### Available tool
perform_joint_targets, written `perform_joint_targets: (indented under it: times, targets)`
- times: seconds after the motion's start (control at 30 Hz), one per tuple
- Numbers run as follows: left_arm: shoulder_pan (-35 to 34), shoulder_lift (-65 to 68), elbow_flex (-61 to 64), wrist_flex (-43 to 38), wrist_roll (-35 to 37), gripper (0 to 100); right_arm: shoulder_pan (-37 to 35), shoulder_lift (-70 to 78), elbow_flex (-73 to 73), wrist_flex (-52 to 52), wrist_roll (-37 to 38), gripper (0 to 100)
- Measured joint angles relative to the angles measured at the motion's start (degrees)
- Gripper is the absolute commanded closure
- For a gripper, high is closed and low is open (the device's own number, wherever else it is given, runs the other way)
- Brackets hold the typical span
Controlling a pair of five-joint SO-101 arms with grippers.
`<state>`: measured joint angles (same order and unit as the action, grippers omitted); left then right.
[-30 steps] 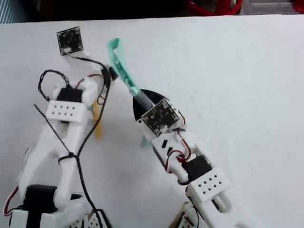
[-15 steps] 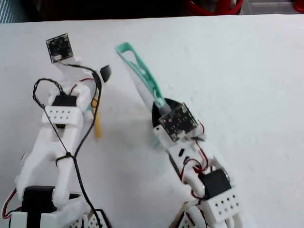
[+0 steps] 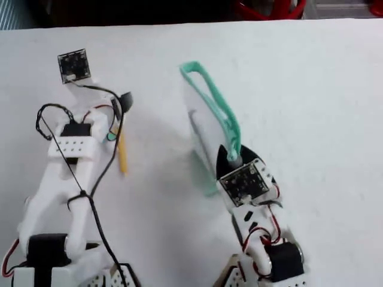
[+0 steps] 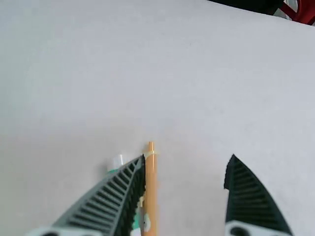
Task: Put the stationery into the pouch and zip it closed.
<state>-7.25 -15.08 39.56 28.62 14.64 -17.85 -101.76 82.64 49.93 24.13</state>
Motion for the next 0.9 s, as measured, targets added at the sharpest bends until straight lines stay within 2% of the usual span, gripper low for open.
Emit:
perform_joint_targets:
  times: [0.13, 0.33, 0.57, 0.73, 0.9]
  targets:
    - [-1.32, 0.00, 0.18, 1.05, -0.18, 74, 0.62, -1.58, 0.18, 3.96, 0.00, 98.1]
    - [-3.43, 0.00, 0.18, 9.23, -0.18, 74, 0.70, -1.67, 0.09, 6.68, 0.09, 98.1]
    - [-3.34, -0.09, -0.79, 20.40, -6.33, 74, 0.88, -1.67, 0.09, 6.95, 0.09, 98.1]
    - [-2.29, -0.09, -0.88, 21.10, -6.51, 74, 1.05, -1.67, 0.70, 6.95, 0.09, 98.1]
    - [3.87, -0.09, -2.37, 20.75, -5.98, 74, 1.05, -1.67, 0.79, 6.95, 0.09, 98.1]
